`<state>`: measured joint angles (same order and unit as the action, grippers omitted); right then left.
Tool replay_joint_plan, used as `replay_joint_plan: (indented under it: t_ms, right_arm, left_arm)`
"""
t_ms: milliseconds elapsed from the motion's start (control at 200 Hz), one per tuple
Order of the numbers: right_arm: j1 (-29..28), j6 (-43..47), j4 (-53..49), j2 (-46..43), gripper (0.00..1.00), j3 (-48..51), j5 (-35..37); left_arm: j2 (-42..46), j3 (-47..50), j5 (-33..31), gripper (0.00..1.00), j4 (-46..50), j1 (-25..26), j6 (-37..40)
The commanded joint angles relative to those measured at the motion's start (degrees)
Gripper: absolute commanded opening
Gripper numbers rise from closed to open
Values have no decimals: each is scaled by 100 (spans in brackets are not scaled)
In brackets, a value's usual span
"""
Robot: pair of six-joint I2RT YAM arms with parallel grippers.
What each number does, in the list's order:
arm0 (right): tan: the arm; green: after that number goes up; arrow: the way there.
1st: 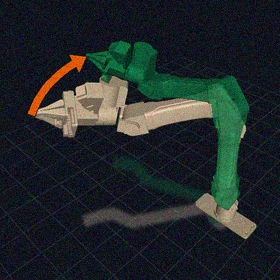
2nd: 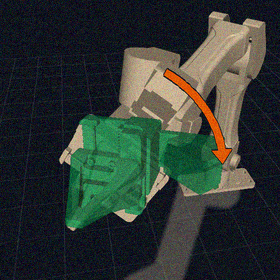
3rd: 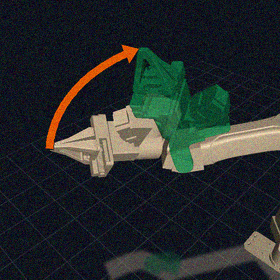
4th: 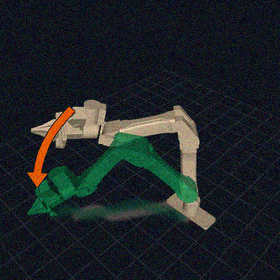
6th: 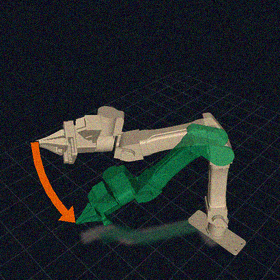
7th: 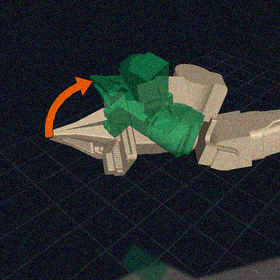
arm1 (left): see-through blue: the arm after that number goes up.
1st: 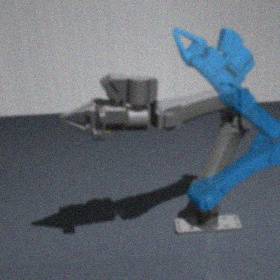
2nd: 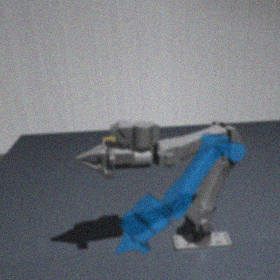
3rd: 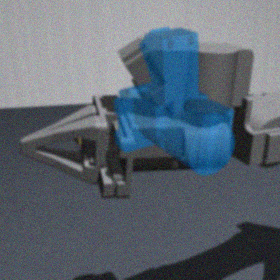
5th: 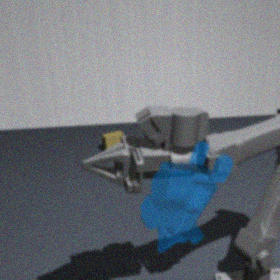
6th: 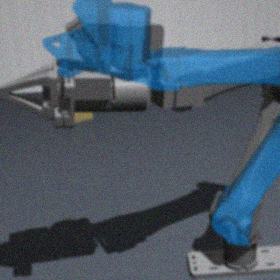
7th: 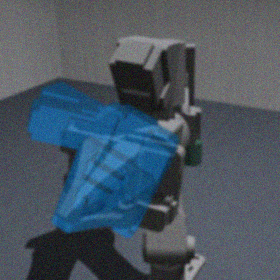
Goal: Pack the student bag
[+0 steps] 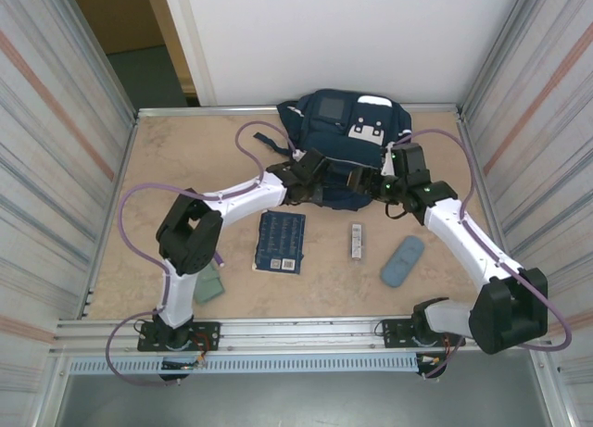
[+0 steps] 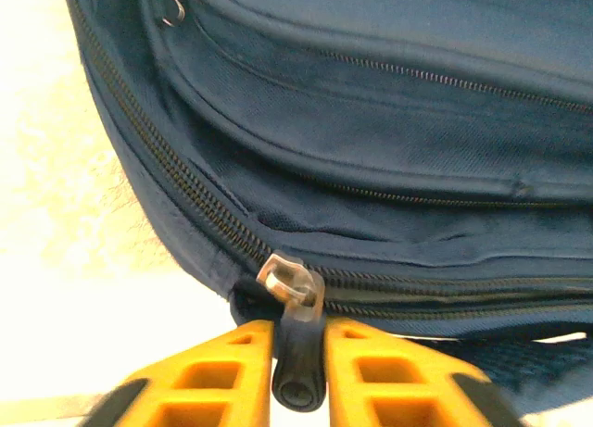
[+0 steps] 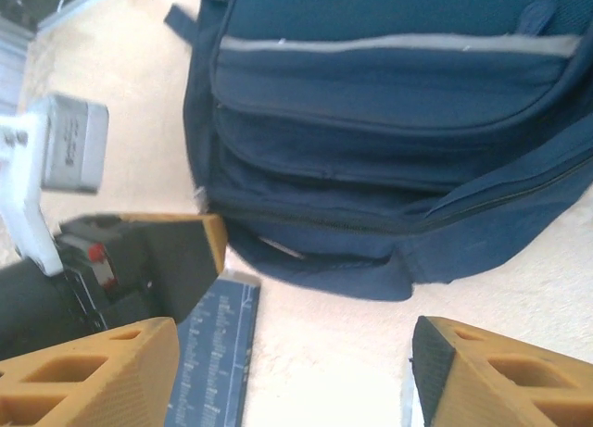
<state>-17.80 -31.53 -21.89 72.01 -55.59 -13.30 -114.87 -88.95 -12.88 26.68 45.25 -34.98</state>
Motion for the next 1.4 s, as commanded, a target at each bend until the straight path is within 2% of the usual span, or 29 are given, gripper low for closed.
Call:
replay_joint_plan:
  t_ms: [0,411,696,892,1022,1097,1228,1398]
  right_arm:
    - [-83,-265,35,16,67,-62,185]
    - [-75,-343,21,-167,67,34,165]
    - [-92,-523,244,-238,65,236,97]
    - [-113,-784,431,-155,66,373,-34]
    - [-109,-1189,375,-16,81,352,20]
    - [-85,-1391,360,147,85,280,12]
    - [-63,-1593,202,559,86,19,-15]
    - [-109,-1867,494,994,85,-112,-354]
  left_arm:
    - [369,188,171,27,-197,-96,108]
    - [157,133,304,29,-229,-62,179]
    - [-164,-108,-64,29,-39,1,363]
    - [-267,-149,-19,18,-117,-4,538]
    - [1,86,254,8,-546,-6,776]
    - [185,317,454,4,-897,-16,863]
    - [430,445,1009,1,-997,-87,879]
    - [747,709,1206,0,-1062,-112,910]
